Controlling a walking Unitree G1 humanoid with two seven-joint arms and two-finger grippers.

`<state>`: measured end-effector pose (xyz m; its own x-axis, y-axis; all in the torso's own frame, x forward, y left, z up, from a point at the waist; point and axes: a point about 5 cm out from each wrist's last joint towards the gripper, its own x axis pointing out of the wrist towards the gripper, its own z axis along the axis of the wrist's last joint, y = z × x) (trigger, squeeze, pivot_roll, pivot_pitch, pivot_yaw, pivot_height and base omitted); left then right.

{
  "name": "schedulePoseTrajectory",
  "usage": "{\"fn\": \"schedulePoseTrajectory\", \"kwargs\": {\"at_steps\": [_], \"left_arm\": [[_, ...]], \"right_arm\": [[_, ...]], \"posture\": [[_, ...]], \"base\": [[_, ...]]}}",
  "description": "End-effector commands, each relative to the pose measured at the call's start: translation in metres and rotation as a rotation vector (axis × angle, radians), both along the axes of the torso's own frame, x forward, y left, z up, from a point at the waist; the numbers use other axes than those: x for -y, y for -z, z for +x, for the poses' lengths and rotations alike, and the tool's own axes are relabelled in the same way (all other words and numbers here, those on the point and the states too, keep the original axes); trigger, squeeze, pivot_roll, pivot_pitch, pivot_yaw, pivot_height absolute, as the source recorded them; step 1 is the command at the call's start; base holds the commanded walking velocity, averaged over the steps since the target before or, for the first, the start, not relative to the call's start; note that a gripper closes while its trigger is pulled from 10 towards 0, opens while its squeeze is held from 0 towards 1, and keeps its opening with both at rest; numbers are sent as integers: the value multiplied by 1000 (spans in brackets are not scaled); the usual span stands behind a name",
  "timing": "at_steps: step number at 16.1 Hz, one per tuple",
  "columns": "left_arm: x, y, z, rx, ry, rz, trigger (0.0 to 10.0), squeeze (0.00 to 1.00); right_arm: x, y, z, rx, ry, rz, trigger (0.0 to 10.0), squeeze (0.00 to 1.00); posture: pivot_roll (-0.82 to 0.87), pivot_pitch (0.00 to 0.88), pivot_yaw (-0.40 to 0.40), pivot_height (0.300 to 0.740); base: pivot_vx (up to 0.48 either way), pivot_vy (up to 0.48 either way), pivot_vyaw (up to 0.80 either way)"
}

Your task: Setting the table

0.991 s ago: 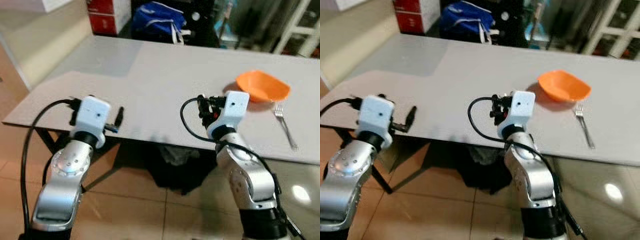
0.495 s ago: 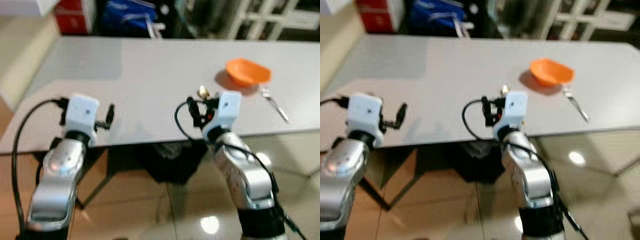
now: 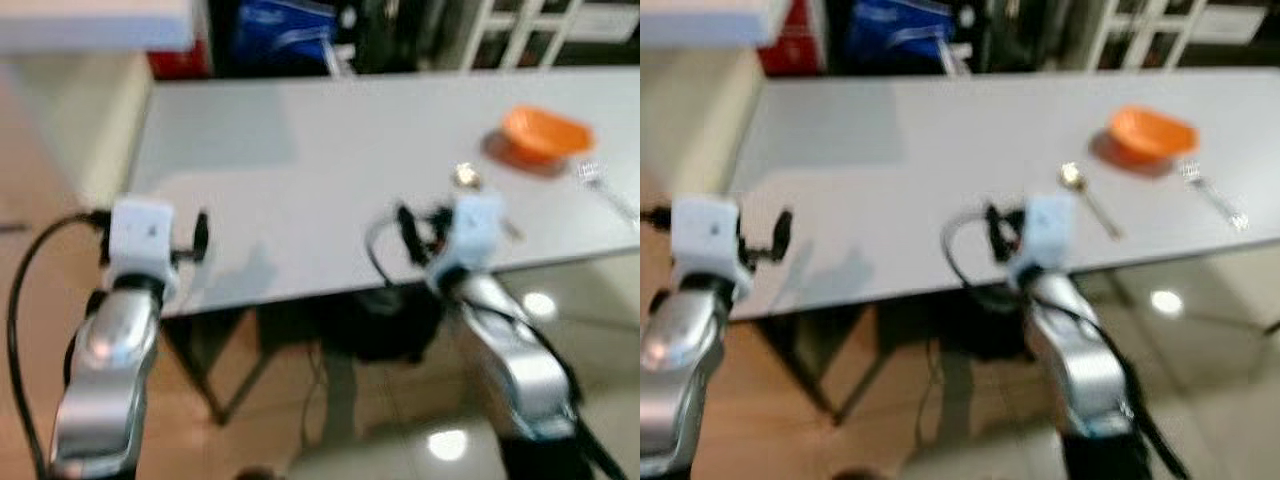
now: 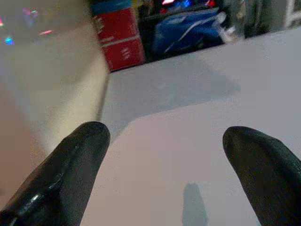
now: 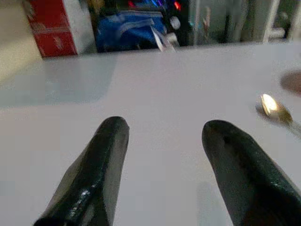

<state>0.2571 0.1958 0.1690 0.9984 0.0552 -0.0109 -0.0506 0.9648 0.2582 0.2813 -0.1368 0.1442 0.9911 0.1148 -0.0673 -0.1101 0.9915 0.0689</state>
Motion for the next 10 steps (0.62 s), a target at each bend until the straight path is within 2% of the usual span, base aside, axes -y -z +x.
{"fn": "schedulePoseTrajectory", "kwargs": {"at_steps": [1, 3, 4, 5, 9, 10], "left_arm": [[2, -3, -1, 13, 11, 14, 10000, 0], [0, 0, -4, 5, 8, 18, 10000, 0], [1, 2, -6, -2, 9, 21, 10000, 0], [1, 2, -7, -3, 10, 23, 10000, 0], [3, -11, 4, 41, 29, 42, 10000, 0], [3, -15, 5, 58, 32, 40, 10000, 0]], "right_arm": [[0, -3, 0, 7, -2, -1, 10000, 1000], [0, -5, 0, 29, -12, -8, 10000, 1000], [-5, -12, 3, 90, -29, -8, 10000, 1000], [-7, -14, 3, 107, -36, 2, 10000, 1000], [-11, -19, 4, 126, -47, -16, 10000, 1000], [-11, -22, 4, 135, -47, 19, 10000, 1000]], "posture": [[130, 23, -20, 740], [131, 23, -18, 740], [139, 22, -17, 740], [139, 22, -17, 740], [139, 18, 0, 740], [140, 17, 4, 740]], "base": [[0, 480, 0], [0, 480, 0], [0, 480, 0], [0, 480, 0], [0, 480, 0], [0, 480, 0]]}}
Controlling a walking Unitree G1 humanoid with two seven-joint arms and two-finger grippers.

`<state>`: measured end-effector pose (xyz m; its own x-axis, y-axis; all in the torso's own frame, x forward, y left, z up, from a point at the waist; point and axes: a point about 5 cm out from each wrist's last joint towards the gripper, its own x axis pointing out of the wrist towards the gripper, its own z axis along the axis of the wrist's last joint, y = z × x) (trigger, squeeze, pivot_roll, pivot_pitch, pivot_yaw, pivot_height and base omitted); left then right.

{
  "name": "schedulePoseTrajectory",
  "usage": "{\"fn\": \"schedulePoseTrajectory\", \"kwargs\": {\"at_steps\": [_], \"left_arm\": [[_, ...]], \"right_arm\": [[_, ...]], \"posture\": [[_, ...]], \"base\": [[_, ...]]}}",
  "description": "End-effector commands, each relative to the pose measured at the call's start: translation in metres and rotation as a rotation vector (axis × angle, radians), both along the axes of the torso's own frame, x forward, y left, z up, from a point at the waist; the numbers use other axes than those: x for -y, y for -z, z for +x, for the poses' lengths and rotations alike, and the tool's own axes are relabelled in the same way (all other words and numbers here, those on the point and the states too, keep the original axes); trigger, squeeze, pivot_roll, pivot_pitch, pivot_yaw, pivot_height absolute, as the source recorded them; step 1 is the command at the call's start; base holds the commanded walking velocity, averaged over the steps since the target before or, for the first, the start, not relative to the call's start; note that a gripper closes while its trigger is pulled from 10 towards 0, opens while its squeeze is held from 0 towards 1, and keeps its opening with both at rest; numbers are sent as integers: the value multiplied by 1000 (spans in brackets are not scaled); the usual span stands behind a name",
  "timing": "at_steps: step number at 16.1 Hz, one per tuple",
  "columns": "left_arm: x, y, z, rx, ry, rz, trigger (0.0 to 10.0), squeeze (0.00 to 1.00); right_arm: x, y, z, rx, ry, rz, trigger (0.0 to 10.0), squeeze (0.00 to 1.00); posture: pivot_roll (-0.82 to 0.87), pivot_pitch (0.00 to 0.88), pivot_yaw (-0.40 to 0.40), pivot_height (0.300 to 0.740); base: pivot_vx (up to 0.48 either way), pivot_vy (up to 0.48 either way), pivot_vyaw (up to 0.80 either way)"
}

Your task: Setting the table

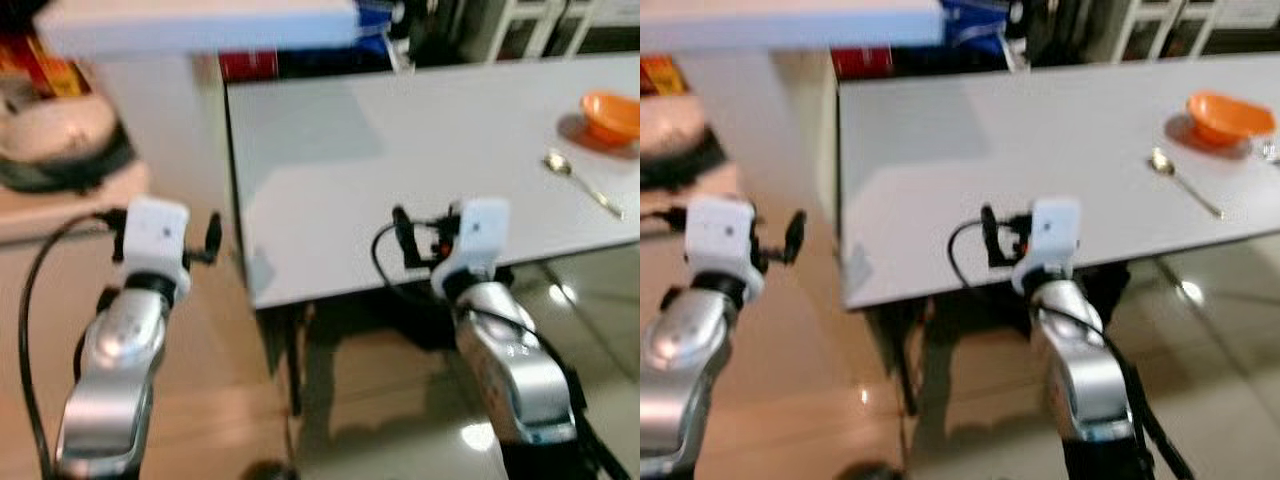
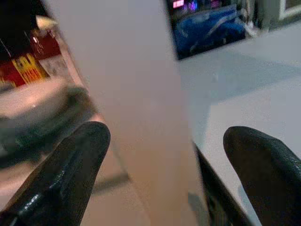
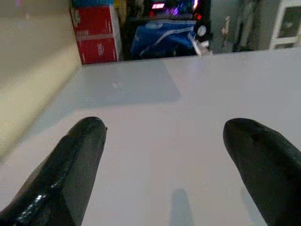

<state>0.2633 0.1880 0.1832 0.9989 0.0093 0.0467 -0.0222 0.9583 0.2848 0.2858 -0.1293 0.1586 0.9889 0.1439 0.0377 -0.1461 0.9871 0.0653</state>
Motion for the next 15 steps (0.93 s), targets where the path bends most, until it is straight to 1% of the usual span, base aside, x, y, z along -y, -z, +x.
{"fn": "schedulePoseTrajectory", "kwargs": {"at_steps": [1, 3, 4, 5, 6, 7, 8, 9, 10, 12, 13, 15], "left_arm": [[-4, -2, -1, 9, -13, 7, 10000, 0], [-4, -2, -3, 6, 1, 12, 10000, 0], [-4, 0, -5, -1, 6, 16, 10000, 0], [-3, 3, -7, -16, 29, 51, 10000, 0], [-4, 3, -7, -16, 28, 51, 10000, 0], [-4, 2, -7, -8, 29, 44, 10000, 0], [-1, 1, -8, 2, 50, 35, 10000, 0], [1, 0, -11, 4, 76, 25, 10000, 0], [3, 1, -14, 4, 100, 19, 10000, 0], [4, -1, -19, 12, 127, 13, 10000, 0], [3, -2, -19, 17, 130, 10, 10000, 0], [1, -11, -22, 55, 142, 10, 10000, 0]], "right_arm": [[-3, -8, 1, 35, -12, 2, 10000, 1000], [-5, -8, 2, 20, -17, -30, 10000, 1000], [-7, -6, 2, 6, -44, -41, 10000, 1000], [-11, 2, 2, -64, -88, -62, 10000, 1000], [-10, 4, 3, -76, -80, -100, 10000, 1000], [-7, 8, 5, -93, -39, -187, 10000, 227], [-5, 4, 6, -24, -30, -222, 10000, 0], [-5, 0, 5, 13, -32, -201, 10000, 0], [-8, 0, 4, 16, -46, -168, 10000, 0], [-15, 0, -1, 3, -116, -78, 10000, 0], [-17, 0, -2, 0, -131, -62, 10000, 0], [-25, 0, -7, 9, -203, -39, 10000, 0]], "posture": [[143, 17, 3, 740], [147, 16, 0, 740], [147, 16, -2, 740], [147, 14, -2, 740], [148, 13, -3, 740], [148, 12, -3, 740], [151, 7, -7, 740], [152, 5, -8, 740], [154, 4, -10, 740], [161, 0, -17, 740], [161, 0, -17, 740], [163, 0, -20, 740]], "base": [[0, 480, 0], [0, 480, 0], [0, 480, 0], [0, 480, 0], [0, 480, 0], [0, 480, 0], [0, 480, 0], [0, 480, 0], [0, 480, 0], [0, 480, 0], [0, 480, 0], [0, 480, 0]]}}
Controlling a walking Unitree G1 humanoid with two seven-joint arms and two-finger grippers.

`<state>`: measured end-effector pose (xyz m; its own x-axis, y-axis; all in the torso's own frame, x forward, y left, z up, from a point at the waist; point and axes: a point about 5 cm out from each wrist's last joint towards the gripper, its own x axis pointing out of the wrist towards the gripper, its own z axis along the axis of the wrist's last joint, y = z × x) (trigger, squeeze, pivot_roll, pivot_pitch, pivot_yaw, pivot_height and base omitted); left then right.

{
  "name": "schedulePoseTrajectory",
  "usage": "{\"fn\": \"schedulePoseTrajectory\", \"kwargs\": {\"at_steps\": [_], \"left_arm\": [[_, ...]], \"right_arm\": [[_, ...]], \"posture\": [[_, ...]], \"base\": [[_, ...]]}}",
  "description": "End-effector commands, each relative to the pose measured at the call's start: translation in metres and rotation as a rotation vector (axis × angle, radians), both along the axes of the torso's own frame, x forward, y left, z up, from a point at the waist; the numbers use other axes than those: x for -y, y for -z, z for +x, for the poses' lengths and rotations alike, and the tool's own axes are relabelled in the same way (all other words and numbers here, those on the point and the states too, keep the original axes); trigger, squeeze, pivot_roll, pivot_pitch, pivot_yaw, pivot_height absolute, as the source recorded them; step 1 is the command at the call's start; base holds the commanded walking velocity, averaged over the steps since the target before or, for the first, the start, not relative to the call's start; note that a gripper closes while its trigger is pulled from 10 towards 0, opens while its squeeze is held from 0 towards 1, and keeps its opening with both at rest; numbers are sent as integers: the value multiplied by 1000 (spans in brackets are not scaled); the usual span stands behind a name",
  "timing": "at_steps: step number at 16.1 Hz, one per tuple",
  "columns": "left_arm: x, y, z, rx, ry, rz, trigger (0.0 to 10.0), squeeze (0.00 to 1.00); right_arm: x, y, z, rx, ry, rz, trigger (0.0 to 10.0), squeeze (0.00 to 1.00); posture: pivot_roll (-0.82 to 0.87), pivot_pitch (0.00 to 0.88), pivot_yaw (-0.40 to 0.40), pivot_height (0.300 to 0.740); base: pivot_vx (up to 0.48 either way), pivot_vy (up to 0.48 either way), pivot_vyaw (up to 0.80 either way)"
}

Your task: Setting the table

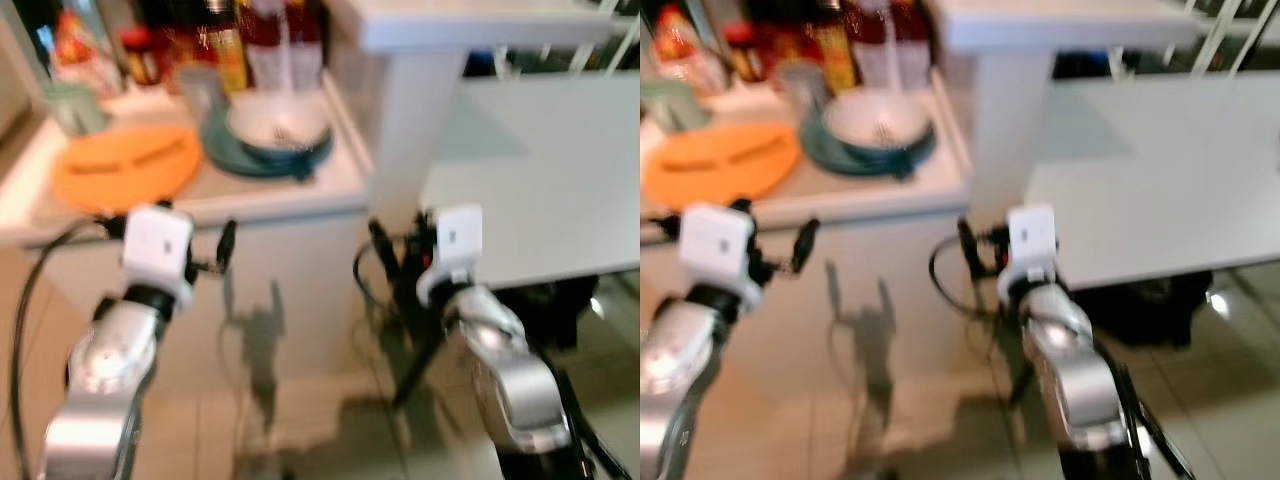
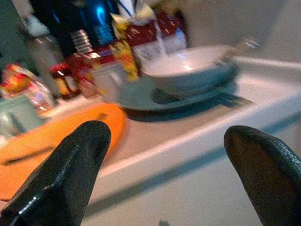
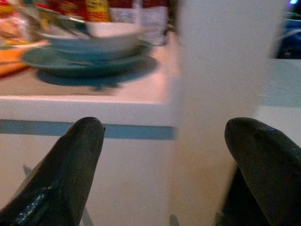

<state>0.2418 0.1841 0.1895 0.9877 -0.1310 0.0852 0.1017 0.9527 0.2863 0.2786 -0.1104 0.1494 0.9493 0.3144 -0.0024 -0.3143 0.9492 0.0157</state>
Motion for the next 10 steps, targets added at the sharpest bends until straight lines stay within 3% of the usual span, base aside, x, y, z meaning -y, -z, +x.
{"fn": "schedulePoseTrajectory", "kwargs": {"at_steps": [1, 4, 6, 10], "left_arm": [[-6, -7, 0, 25, -10, 14, 10000, 0], [-7, -10, 5, 29, -20, 13, 10000, 0], [-5, -8, 7, 19, -14, 23, 10000, 0], [-4, -6, 11, 7, -18, 22, 10000, 0]], "right_arm": [[-7, -10, -1, 38, -37, 48, 10000, 0], [-7, -12, -1, 44, -27, 62, 10000, 0], [4, -13, 5, 27, 58, 97, 10000, 0], [6, -21, 7, 37, 59, 138, 10000, 0]], "posture": [[164, 0, -20, 740], [162, 0, -15, 740], [161, 0, -14, 740], [154, 0, -8, 740]], "base": [[0, 480, 0], [0, 480, 0], [0, 480, 0], [0, 480, 0]]}}
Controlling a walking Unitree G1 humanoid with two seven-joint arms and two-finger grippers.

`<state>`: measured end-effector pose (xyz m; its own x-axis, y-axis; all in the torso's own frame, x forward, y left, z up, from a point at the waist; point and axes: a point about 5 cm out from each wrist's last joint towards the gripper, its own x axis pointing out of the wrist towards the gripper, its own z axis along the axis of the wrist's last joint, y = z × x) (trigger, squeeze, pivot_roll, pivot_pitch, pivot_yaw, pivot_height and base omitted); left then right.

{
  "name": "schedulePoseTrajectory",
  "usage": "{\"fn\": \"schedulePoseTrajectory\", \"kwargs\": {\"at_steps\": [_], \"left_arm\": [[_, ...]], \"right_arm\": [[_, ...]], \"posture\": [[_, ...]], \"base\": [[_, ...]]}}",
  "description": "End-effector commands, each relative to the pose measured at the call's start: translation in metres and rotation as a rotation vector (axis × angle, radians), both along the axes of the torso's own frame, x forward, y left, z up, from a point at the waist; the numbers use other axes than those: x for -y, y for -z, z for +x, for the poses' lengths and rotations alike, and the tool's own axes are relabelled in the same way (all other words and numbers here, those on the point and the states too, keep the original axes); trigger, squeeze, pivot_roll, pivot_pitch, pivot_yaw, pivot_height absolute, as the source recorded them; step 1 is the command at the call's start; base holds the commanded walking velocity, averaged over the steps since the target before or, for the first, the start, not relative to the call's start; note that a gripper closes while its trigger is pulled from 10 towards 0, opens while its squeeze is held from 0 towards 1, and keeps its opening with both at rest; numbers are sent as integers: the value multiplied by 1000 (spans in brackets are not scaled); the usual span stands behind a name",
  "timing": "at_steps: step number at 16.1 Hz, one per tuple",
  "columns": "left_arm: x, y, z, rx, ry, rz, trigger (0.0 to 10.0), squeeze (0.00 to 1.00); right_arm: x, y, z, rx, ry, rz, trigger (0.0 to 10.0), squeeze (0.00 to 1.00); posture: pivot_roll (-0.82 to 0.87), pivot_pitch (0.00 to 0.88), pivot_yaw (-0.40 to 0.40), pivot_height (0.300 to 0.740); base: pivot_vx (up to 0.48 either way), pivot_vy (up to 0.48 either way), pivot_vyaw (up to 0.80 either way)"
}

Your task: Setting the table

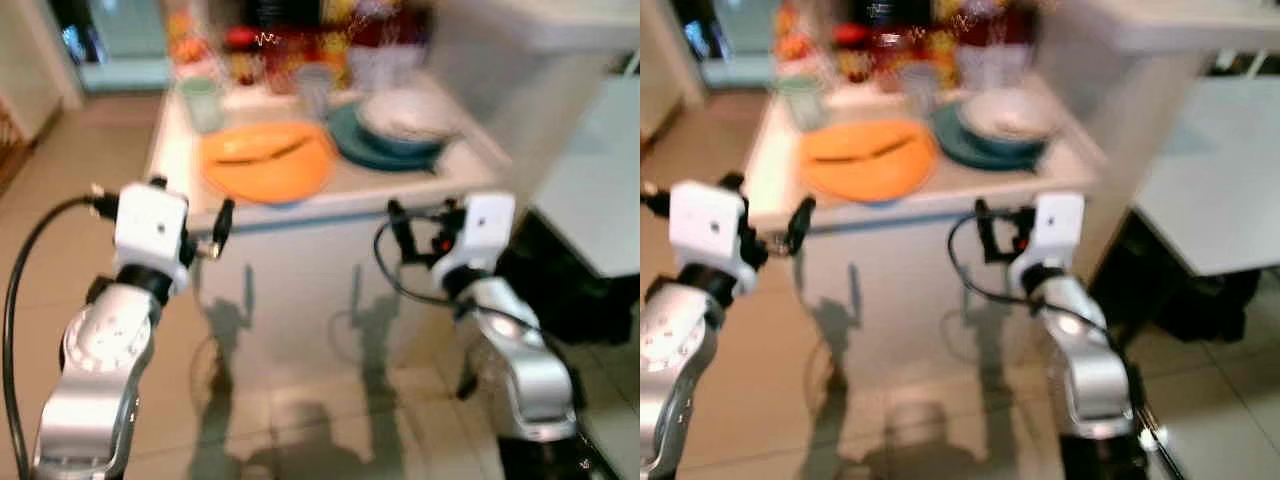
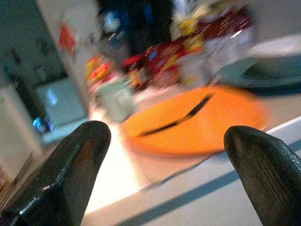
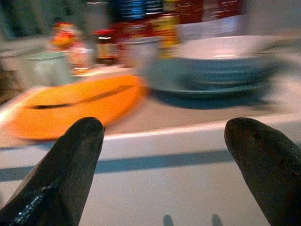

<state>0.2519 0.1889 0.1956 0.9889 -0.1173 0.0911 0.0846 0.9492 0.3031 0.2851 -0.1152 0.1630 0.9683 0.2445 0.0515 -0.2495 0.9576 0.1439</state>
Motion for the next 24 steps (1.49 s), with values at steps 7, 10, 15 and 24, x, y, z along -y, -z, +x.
{"fn": "schedulePoseTrajectory", "kwargs": {"at_steps": [7, 10, 15, 24], "left_arm": [[1, -5, 5, 25, -31, 2, 10000, 0], [0, -7, 5, 42, -27, -14, 10000, 0], [0, -6, 5, 35, -28, -6, 10000, 0], [-1, -4, 5, 31, -33, 0, 10000, 0]], "right_arm": [[-2, -13, 8, 24, -5, 1, 10000, 0], [-6, -12, 11, 15, -20, -10, 10000, 0], [-8, -14, 16, 19, -38, -32, 10000, 0], [-12, -11, 14, -6, -86, -29, 10000, 0]], "posture": [[154, 3, -16, 740], [157, 7, -19, 740], [157, 7, -22, 740], [156, 11, -24, 740]], "base": [[0, 174, -68], [236, 0, -533], [434, 0, 0], [426, 0, 0]]}}
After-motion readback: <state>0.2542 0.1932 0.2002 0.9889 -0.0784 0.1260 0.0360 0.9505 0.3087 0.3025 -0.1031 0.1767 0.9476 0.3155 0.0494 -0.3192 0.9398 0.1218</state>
